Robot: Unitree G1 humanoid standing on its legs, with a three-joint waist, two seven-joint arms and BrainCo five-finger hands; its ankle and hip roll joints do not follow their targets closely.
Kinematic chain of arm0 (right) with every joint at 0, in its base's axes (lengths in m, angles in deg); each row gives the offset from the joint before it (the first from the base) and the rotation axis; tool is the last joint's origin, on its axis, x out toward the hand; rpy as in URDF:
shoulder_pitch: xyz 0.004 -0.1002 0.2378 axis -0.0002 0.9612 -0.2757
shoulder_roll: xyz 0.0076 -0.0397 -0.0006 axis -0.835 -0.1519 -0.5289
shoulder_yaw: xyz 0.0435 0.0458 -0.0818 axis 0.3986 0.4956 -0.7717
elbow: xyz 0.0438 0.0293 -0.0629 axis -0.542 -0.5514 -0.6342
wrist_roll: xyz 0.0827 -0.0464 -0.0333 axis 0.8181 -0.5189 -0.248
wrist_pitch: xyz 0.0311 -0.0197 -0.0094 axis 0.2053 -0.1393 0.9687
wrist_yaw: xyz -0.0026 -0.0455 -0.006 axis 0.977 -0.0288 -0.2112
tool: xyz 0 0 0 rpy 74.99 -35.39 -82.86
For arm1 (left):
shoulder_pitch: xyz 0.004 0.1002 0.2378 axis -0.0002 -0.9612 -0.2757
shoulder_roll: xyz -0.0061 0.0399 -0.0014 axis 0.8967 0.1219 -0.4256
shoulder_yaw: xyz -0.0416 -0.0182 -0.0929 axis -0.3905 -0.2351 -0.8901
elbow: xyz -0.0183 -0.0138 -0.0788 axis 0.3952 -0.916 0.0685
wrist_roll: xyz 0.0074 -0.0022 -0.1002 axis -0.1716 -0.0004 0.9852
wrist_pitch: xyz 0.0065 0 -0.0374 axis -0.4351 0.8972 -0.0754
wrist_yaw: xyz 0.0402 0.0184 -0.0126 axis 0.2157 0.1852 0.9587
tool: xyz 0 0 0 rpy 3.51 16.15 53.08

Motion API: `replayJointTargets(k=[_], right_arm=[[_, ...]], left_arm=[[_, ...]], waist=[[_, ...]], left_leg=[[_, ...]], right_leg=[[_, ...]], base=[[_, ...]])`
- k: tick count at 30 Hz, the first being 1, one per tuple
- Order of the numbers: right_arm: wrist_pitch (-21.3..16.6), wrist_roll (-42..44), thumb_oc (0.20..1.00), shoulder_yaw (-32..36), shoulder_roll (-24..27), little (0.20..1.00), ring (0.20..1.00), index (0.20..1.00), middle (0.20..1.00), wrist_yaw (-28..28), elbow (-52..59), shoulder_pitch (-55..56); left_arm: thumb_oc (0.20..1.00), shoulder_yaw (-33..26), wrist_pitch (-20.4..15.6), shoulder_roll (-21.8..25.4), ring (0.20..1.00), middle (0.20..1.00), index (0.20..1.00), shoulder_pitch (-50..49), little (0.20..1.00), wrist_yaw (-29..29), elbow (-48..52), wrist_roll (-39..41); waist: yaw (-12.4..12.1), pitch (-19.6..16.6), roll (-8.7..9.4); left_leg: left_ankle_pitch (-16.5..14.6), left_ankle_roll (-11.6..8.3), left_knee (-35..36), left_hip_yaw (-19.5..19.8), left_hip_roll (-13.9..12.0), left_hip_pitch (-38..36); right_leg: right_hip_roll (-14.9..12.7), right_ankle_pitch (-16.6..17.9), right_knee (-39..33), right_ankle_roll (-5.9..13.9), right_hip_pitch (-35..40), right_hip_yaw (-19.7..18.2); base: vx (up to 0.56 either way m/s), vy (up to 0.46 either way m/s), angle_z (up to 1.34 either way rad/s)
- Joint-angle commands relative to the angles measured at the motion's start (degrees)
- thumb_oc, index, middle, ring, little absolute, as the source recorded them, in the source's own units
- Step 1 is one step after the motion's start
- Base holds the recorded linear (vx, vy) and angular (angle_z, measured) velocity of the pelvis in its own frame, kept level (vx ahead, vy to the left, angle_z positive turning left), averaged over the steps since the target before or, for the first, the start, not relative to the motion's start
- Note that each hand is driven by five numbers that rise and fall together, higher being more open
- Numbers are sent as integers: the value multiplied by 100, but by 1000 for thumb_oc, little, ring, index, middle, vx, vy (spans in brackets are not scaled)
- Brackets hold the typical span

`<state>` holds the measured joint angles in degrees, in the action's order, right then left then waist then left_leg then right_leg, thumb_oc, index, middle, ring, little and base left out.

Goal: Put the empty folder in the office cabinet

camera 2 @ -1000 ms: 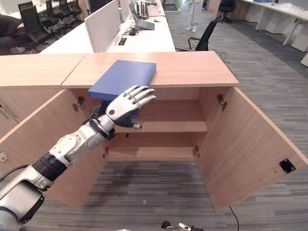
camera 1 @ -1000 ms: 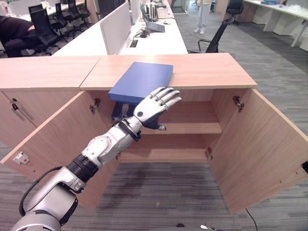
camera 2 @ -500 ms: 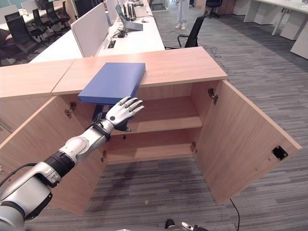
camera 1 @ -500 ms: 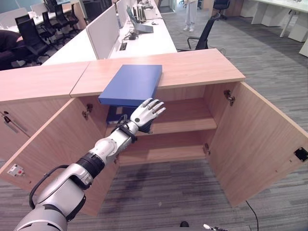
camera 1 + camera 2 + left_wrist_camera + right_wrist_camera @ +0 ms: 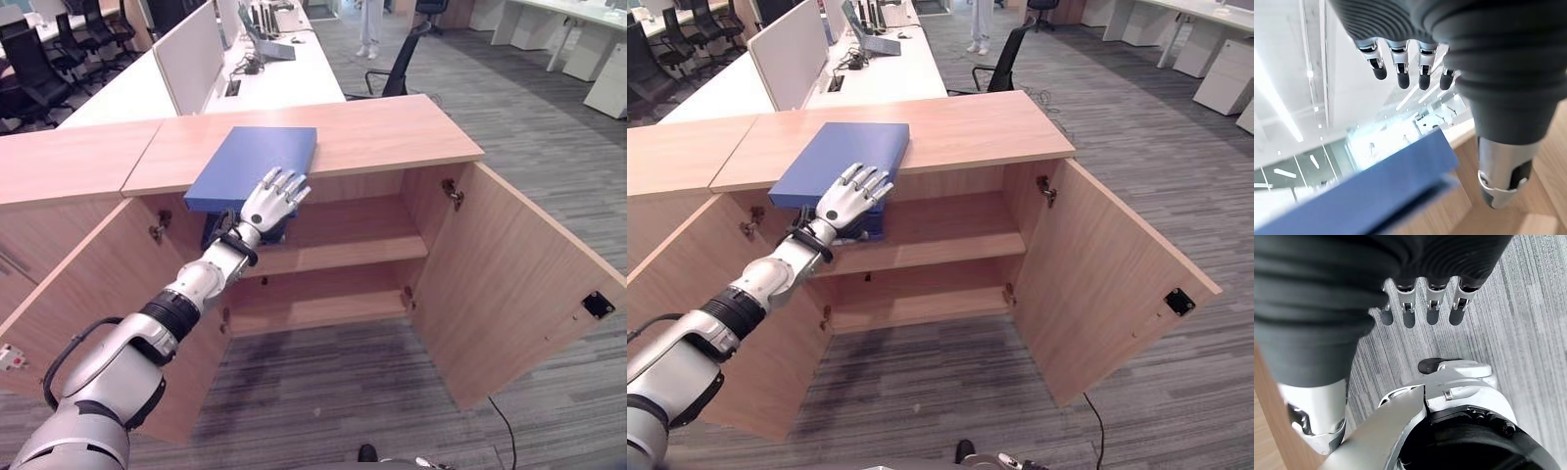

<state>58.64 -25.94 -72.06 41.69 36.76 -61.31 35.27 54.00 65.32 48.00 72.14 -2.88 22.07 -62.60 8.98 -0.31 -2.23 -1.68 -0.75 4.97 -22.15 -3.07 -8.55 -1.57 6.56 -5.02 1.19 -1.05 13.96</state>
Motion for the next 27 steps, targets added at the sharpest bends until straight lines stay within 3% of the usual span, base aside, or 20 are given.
replayJointTargets(k=[1,7,10,11,12,18,27], right_arm=[[-76,41,1000,-274,-222,1000,1000,1000,1000,23,-173,-61],[-105,87,1000,-310,-214,1000,1000,1000,1000,61,-119,-63],[-116,105,1000,-311,-205,1000,1000,1000,1000,60,-94,-36],[-121,101,1000,-318,-200,1000,1000,1000,1000,62,-77,-32],[-122,107,1000,-312,-198,1000,1000,1000,1000,68,-76,-26],[-124,99,1000,-242,-189,1000,1000,1000,1000,85,-77,44],[-113,208,1000,-287,-187,1000,1000,1000,1000,62,-79,160]], left_arm=[[1000,-91,276,202,1000,1000,1000,850,1000,232,-489,-146],[1000,36,371,36,1000,1000,1000,889,1000,213,-1007,-95],[1000,117,397,-42,1000,1000,1000,919,1000,199,-1330,-30],[1000,106,411,-78,1000,1000,1000,902,1000,175,-1441,22],[1000,110,416,-119,1000,1000,1000,918,1000,167,-1529,82],[1000,-95,465,-185,1000,1000,1000,854,1000,139,-1888,451],[1000,-144,750,132,1000,1000,1000,1380,1000,558,-2715,864]], waist=[[126,-133,264],[176,-112,312],[204,-137,294],[227,-113,323],[233,-125,293],[288,-121,313],[397,-120,351]], left_leg=[[-457,-58,3,8,119,-62],[-343,-48,3,-125,124,-35],[-459,-59,3,-43,119,-89],[-343,-45,3,-150,126,-49],[-468,-53,3,-57,119,-102],[-473,-52,3,-119,122,-124],[-436,-75,3,-219,109,-122]], right_leg=[[-312,-518,6,781,627,-129],[-313,-412,4,739,573,-77],[-297,-486,7,787,610,-162],[-302,-400,6,743,567,-104],[-288,-483,9,796,608,-176],[-274,-457,11,807,587,-224],[-249,-394,15,824,519,-321]], base=[[67,20,-11],[-18,-11,-5],[-6,-3,-6],[64,31,0],[0,0,0],[0,9,-3],[-12,-3,-8]])
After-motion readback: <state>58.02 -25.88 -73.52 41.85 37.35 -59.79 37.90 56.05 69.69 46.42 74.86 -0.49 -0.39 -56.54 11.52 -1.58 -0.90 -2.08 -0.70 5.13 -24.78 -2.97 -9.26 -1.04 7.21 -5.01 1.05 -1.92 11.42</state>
